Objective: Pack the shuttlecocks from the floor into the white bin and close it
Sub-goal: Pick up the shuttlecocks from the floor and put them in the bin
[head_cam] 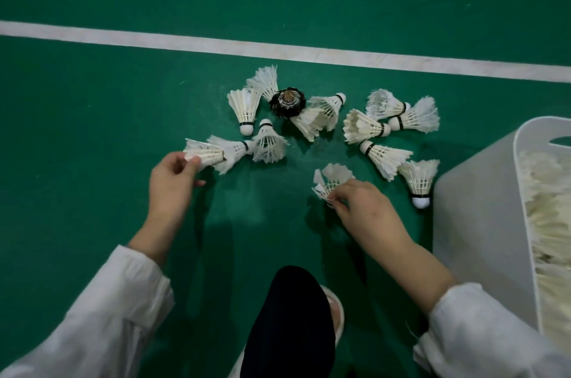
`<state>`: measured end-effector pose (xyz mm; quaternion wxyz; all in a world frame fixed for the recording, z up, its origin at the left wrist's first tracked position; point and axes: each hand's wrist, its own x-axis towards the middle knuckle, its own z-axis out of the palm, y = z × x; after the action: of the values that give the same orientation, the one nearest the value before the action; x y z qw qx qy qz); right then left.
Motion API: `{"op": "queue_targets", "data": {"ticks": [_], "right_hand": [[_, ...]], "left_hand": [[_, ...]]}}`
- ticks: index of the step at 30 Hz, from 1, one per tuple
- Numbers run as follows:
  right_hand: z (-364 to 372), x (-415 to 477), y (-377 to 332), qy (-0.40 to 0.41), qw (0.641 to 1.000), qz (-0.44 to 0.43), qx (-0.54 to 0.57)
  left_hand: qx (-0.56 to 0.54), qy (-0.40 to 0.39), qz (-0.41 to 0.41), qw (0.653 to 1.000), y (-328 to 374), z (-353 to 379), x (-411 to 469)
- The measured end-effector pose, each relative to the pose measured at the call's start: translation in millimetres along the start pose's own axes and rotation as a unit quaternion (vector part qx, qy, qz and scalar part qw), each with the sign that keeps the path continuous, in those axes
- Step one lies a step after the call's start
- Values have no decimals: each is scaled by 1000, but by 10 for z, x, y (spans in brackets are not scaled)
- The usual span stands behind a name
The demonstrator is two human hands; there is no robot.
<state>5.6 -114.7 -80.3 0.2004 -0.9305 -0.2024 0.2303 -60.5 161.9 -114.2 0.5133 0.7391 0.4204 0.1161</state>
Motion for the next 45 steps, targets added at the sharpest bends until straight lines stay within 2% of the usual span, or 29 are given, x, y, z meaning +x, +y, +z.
{"op": "queue_targets", "data": {"ticks": [3,10,12,15,17,19,21,23,27,30,33,35,39,42,45], "right_hand": [[2,-12,-11,-7,1000,0,-2],[16,-40,19,1,1000,1,-2],[11,-36,39,4,1000,6,-3],[0,-44,51,4,1000,10,0],[-24,-47,31,2,1000,11,4],[-95,-79,-13,6,1000,14,19],[-247,-127,-61,31,998,5,53],[-535,-219,-93,62,994,-4,88],[-1326,-565,-2,101,989,-33,102],[-1950,-905,235,139,986,-37,84],[-2349,-1211,655,250,962,-13,112],[-2390,-1358,988,305,942,34,139],[-2089,-1448,1502,313,923,123,186],[-1896,-1311,1596,315,913,127,225],[-1798,-1107,1608,298,924,113,210]], "left_hand": [[24,12,54,998,53,-78,-106],[49,92,73,992,231,-450,-171],[82,37,17,996,247,-320,-251],[145,-115,-85,979,151,38,-361],[87,-137,-113,980,104,271,-371],[-34,-123,-165,978,146,420,-361],[-95,-101,-177,974,199,452,-330],[-90,-83,-137,983,304,408,-344],[-15,-79,35,996,735,273,-574],[17,-115,129,985,1213,252,-817],[30,-173,192,966,1724,397,-1105],[43,-212,224,950,1993,615,-1341],[53,-267,260,926,2333,1147,-1755],[101,-311,289,900,2440,1426,-1848],[112,-325,296,891,2483,1595,-1920]]}}
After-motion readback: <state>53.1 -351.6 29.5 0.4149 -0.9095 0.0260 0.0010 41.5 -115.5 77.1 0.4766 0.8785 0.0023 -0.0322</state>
